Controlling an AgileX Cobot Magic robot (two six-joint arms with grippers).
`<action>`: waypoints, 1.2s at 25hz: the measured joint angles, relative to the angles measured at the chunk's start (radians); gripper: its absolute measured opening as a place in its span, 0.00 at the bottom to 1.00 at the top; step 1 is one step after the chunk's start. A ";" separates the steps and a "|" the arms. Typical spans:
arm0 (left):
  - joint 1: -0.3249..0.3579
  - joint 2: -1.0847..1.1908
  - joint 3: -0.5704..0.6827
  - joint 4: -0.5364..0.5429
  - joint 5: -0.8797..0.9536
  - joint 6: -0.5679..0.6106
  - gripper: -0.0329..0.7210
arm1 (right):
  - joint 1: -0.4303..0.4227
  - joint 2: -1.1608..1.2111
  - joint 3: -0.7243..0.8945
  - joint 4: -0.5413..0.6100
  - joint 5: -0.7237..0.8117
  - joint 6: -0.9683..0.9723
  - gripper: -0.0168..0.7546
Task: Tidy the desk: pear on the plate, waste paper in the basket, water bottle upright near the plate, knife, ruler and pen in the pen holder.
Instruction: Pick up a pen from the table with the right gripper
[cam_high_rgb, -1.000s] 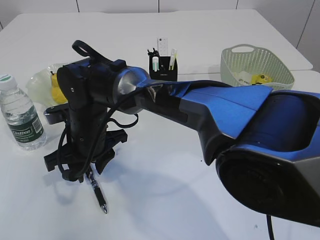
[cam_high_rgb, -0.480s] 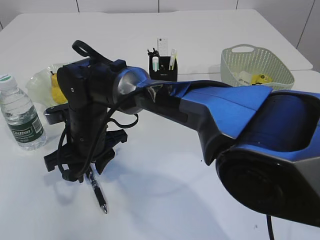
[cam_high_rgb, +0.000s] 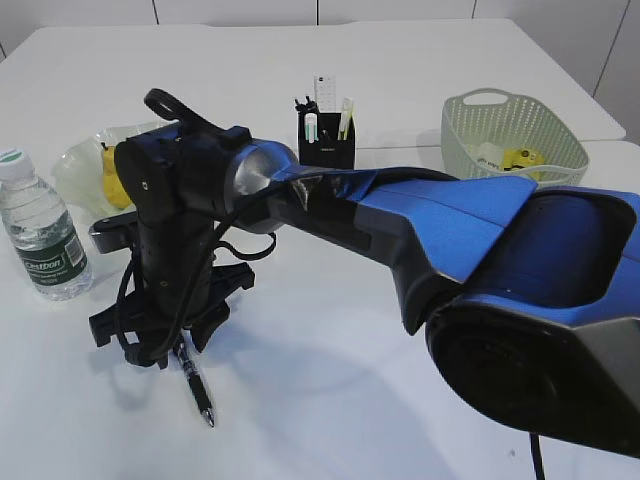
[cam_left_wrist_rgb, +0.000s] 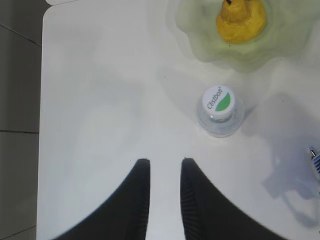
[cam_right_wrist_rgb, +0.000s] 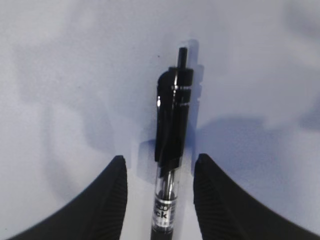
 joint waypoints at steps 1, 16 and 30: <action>0.000 0.000 0.000 0.000 0.000 0.000 0.23 | 0.000 0.000 0.000 0.001 0.000 0.000 0.48; 0.000 0.000 0.000 0.002 0.000 0.000 0.23 | 0.000 0.000 -0.002 0.001 -0.006 0.000 0.48; 0.000 -0.004 0.000 0.002 0.000 0.000 0.23 | 0.000 0.000 -0.002 -0.001 -0.006 0.000 0.48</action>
